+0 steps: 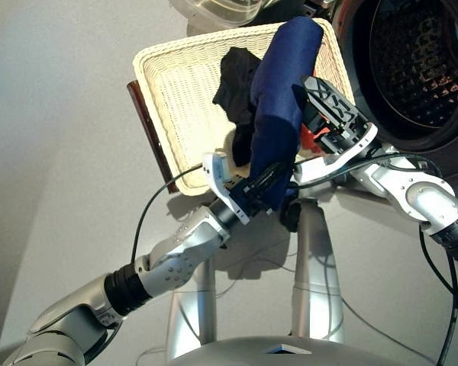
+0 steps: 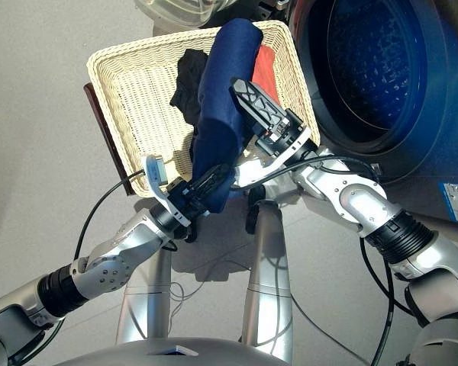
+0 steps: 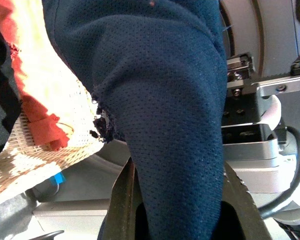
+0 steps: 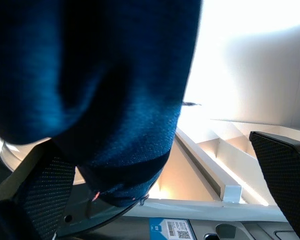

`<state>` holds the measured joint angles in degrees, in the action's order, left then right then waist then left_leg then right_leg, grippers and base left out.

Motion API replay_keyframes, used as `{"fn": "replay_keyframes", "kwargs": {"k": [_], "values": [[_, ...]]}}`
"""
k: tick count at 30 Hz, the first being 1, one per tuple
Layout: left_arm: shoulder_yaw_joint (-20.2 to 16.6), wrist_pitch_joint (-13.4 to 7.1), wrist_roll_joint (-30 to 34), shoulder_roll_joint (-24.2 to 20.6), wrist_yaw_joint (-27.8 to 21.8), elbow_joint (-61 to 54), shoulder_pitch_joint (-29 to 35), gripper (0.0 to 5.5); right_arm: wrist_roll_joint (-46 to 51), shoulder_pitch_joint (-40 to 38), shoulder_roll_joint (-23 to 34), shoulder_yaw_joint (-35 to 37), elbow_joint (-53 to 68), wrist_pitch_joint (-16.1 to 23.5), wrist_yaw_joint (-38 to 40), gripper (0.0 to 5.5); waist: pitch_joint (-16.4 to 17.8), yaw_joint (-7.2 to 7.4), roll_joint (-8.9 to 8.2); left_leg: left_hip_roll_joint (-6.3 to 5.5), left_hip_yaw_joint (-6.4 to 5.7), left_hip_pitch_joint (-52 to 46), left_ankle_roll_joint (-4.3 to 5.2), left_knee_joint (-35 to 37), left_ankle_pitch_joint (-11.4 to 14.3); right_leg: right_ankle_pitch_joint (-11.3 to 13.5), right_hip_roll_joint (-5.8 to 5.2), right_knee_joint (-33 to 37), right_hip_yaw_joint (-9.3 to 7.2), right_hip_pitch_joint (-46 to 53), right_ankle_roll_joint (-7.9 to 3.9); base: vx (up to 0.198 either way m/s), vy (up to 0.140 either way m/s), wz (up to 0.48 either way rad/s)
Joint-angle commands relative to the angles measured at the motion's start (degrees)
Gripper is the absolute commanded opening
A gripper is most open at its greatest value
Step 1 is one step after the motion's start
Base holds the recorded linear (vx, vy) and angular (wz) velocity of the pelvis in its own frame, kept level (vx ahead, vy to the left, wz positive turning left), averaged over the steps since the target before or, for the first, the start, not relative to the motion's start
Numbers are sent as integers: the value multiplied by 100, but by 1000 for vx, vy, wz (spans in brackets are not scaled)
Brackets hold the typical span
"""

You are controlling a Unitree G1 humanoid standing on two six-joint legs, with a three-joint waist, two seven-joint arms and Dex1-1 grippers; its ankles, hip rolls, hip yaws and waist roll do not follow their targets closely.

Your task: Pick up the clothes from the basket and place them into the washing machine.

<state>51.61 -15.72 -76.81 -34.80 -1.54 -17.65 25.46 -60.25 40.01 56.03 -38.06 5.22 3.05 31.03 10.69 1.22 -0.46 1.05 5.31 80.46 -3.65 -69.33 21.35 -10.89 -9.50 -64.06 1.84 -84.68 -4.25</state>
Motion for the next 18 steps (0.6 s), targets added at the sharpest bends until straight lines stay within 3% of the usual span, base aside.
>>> {"fn": "replay_keyframes", "kwargs": {"k": [1, 15, 17, 18], "values": [[325, 22, 68, 147, -124, -314, 301, 0, 352, 822, -56, -57, 706, 6, 184, 550, 109, -71, 37, 68, -243, 289, 137, 438, -612, 236, 48, 199, 51, 128, 177, 0, 0, 0], [392, 40, 25, -104, -55, -444, 422, 0, 835, 1776, 219, -1043, 1047, 414, -464, 550, 123, -118, -20, 78, -228, 259, 157, 482, -633, 255, 22, 241, 34, 163, 155, 0, 0, 0], [392, 54, 38, -142, -59, -455, 428, 0, 841, 1997, 341, -1240, 1056, 416, -597, 196, 124, -119, -34, 81, -228, 251, 164, 479, -629, 253, 14, 231, 33, 156, 157, 0, 0, 0], [392, 59, 42, -155, -48, -457, 431, 0, 866, 2097, 389, -1315, 1056, 430, -645, 106, 124, -116, -40, 84, -230, 250, 165, 481, -631, 259, 13, 239, 35, 154, 156, 0, 0, 0]]}}
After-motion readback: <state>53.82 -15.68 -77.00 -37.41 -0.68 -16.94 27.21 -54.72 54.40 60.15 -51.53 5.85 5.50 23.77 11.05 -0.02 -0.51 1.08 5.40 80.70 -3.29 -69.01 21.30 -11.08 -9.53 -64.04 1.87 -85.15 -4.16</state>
